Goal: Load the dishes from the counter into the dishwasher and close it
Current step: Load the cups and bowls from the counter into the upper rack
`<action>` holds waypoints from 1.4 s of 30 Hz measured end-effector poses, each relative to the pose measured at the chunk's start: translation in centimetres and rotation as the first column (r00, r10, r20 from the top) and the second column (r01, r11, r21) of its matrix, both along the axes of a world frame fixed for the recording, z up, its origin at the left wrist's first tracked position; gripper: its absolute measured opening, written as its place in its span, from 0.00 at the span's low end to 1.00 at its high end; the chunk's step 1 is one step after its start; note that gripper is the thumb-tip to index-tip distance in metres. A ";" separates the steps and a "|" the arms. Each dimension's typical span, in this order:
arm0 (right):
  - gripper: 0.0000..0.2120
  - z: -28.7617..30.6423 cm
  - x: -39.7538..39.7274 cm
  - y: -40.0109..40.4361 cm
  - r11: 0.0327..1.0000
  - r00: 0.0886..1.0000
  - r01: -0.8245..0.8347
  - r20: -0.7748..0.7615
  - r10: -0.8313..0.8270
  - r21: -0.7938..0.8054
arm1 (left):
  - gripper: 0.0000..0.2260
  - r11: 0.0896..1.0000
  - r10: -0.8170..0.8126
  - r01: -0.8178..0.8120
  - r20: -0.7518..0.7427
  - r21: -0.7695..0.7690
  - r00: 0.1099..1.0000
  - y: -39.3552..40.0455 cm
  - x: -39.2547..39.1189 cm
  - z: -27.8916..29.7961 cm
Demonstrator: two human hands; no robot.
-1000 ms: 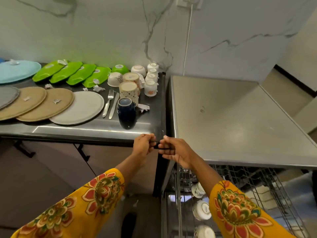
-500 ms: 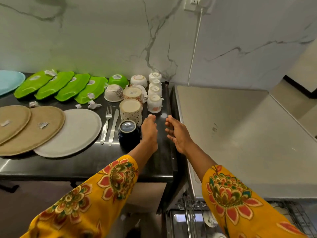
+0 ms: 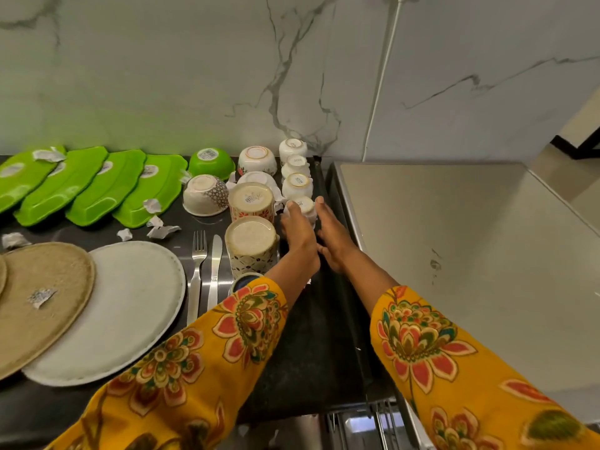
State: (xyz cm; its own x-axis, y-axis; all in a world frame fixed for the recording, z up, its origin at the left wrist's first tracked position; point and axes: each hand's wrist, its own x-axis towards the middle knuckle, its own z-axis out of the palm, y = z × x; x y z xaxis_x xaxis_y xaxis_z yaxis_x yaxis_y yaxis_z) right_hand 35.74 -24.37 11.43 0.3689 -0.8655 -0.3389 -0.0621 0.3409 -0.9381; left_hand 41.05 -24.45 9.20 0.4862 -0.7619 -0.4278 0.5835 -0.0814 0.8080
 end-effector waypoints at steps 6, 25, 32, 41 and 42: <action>0.17 -0.6 0.9 -1.1 1.000 1.000 0.016 0.018 -0.016 -0.016 | 0.21 0.999 0.031 -0.032 0.019 0.028 0.999 -1.2 0.7 -0.5; 0.14 -0.5 -6.2 5.1 0.994 0.994 0.109 0.034 -0.108 -0.030 | 0.23 0.995 -0.020 0.023 -0.031 0.097 0.999 5.2 -5.2 0.1; 0.14 -0.1 -12.9 11.5 0.993 0.996 0.092 0.018 -0.091 -0.077 | 0.25 0.992 0.022 -0.019 -0.018 0.125 1.000 12.4 -11.6 0.4; 0.15 1.1 -23.1 19.9 0.991 0.994 0.108 -0.010 -0.109 -0.076 | 0.21 0.993 -0.043 0.048 -0.055 0.108 0.998 21.6 -19.8 1.5; 0.15 1.1 -24.2 20.7 0.990 0.993 0.119 -0.017 -0.121 -0.077 | 0.21 0.992 -0.063 0.067 -0.041 0.104 0.997 22.5 -20.8 1.5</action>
State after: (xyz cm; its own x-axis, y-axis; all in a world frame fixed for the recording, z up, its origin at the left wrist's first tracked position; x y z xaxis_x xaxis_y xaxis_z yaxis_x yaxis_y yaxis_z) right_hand 11.52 -3.63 12.51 0.2540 -0.9266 -0.2773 -0.0456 0.2749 -0.9604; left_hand 20.26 -1.98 10.65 0.4190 -0.7409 -0.5249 0.6042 -0.2040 0.7703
